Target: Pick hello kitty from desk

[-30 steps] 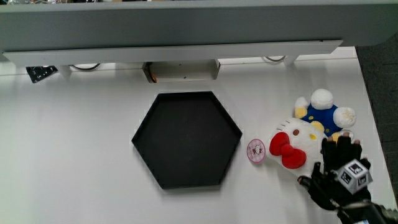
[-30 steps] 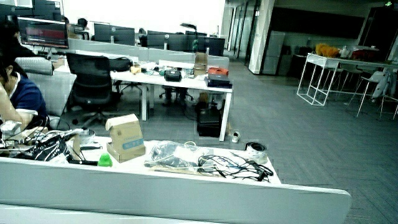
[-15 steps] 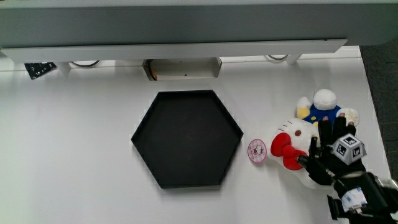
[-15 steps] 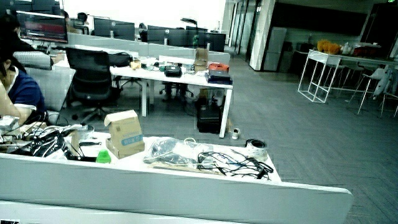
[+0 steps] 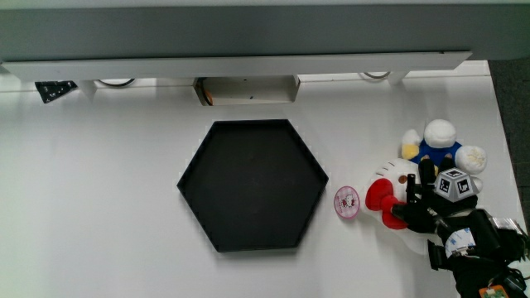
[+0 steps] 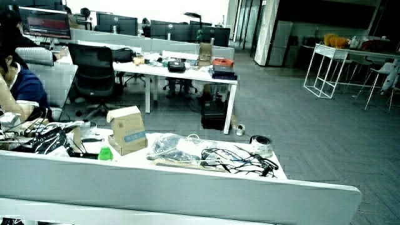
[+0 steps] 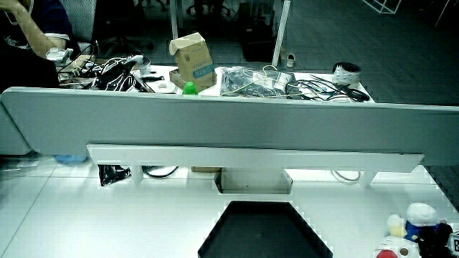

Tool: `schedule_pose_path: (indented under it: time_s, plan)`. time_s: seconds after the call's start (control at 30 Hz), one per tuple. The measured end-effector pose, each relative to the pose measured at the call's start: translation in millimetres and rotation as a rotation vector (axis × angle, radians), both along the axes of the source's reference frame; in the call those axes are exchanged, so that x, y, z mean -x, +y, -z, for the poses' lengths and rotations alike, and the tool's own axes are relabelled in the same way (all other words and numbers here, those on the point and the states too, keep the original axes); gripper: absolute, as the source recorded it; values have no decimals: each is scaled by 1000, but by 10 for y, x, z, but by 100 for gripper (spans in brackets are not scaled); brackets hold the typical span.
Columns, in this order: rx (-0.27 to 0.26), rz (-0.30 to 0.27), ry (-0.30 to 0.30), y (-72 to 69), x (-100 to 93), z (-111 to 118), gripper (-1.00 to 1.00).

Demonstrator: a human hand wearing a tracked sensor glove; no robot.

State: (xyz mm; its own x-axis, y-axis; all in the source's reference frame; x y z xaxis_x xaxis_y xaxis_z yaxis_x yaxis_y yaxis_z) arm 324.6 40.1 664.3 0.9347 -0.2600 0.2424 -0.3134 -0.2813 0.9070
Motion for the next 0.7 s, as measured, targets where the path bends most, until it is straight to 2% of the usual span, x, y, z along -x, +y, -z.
schedule_pose_path:
  time_s: [0.07, 0.17, 0.2, 0.23, 0.27, 0.3, 0.33, 0.5, 0.57, 0.67, 0.7]
  plan:
    - [4, 10, 49, -3, -59, -175, 11]
    - [-61, 43, 45, -48, 127, -55, 22]
    - [-103, 57, 33, -59, 210, 78, 26]
    - [-112, 43, 28, -56, 217, 80, 30]
    - [-140, 52, 38, -50, 220, 74, 33]
    - [-173, 43, 57, -37, 187, 32, 37]
    - [-218, 42, 35, -38, 198, 86, 41]
    - [-397, -15, 56, -15, 171, 192, 59]
    - [-475, 12, 92, 23, 173, 209, 67]
    - [-543, 30, 94, 51, 194, 254, 78]
    - [-542, 31, 87, 57, 200, 268, 81]
